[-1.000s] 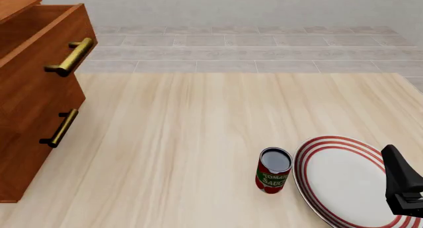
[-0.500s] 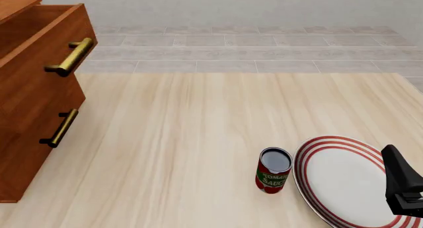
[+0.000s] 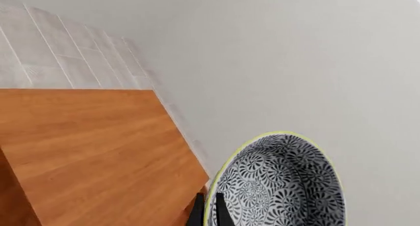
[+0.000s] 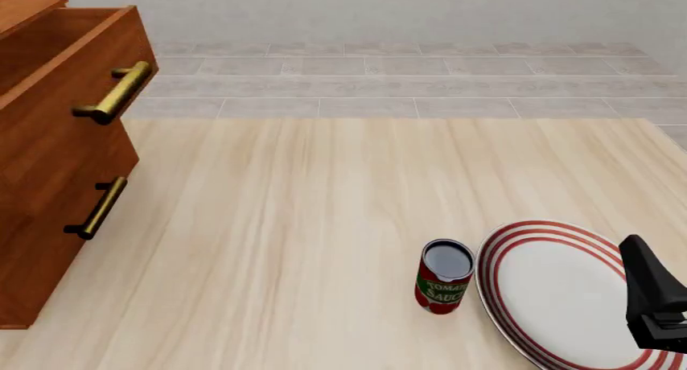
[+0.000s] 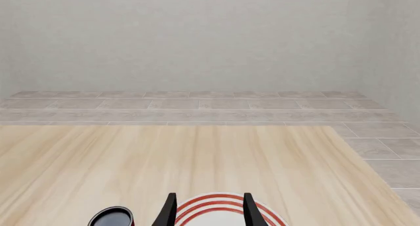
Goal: Put the bowl on top of the cabinet.
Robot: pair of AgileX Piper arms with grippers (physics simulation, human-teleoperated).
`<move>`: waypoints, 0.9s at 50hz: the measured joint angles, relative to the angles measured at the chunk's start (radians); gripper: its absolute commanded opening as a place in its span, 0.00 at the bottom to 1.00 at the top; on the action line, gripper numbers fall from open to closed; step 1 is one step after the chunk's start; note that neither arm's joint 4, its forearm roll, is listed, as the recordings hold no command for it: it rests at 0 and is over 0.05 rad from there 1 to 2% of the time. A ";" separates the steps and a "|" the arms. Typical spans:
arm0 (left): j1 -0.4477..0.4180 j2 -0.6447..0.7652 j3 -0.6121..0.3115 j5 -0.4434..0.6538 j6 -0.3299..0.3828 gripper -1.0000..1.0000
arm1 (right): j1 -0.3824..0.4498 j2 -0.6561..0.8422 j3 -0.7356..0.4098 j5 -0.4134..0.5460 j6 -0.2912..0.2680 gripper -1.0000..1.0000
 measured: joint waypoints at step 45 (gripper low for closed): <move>0.020 0.175 -0.170 0.208 0.028 0.00 | 0.000 0.000 0.000 0.000 0.000 1.00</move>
